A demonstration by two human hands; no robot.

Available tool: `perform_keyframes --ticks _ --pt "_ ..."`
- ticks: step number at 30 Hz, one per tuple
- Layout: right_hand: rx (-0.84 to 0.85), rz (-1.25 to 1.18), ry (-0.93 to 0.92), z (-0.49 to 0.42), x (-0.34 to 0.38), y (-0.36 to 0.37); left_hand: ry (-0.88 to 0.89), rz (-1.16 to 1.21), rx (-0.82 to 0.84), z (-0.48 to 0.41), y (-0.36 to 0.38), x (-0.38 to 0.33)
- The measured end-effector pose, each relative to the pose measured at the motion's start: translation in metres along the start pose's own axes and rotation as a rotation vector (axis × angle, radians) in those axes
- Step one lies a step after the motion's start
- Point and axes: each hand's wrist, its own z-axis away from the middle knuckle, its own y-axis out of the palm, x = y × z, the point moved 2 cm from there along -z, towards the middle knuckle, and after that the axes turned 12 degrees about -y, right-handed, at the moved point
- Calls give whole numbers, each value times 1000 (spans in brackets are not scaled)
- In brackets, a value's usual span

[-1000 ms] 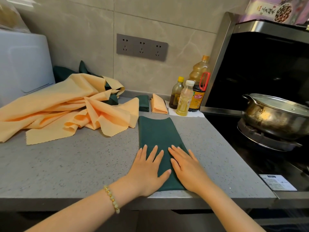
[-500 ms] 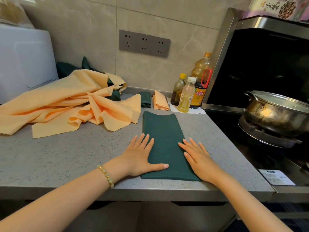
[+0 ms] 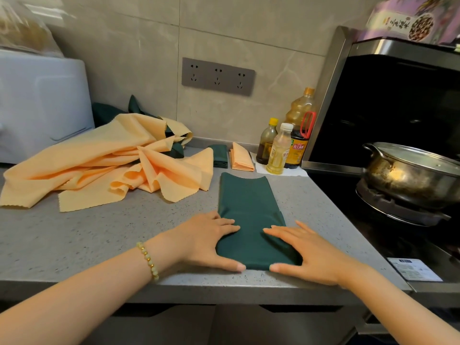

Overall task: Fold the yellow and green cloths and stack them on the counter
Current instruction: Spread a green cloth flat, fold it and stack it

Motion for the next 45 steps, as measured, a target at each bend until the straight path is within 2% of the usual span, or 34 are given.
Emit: perform_keyframes --ticks 2,7,13,17,21,24,26,30,36,39,41,45 --pt "39 -1 2 4 3 0 7 -13 41 2 2 -2" --pt "-87 39 7 3 4 8 7 -71 3 6 5 -6" --pt "-198 -224 61 7 -15 8 36 -89 -34 4 9 5" --pt "-270 -114 1 -3 -19 8 110 -61 -75 1 7 9" --pt "-202 -66 -49 -17 -25 7 130 105 -108 -14 2 14" --pt "-154 -134 -24 -20 -24 6 94 182 -88 -22 4 15" --pt "-152 -156 -6 -20 -22 6 69 175 -61 -24 7 18" --pt "-147 -126 -1 -9 -14 7 70 0 -39 -14 9 16" --pt "-174 -221 18 19 9 7 172 82 -156 27 12 13" --pt "-210 -317 51 16 7 6 94 232 -195 22 12 21" --pt "-313 -435 102 6 6 0 -11 378 -213 13 10 25" --pt "-463 -587 318 -28 -2 -18 -276 729 -221 -13 6 28"
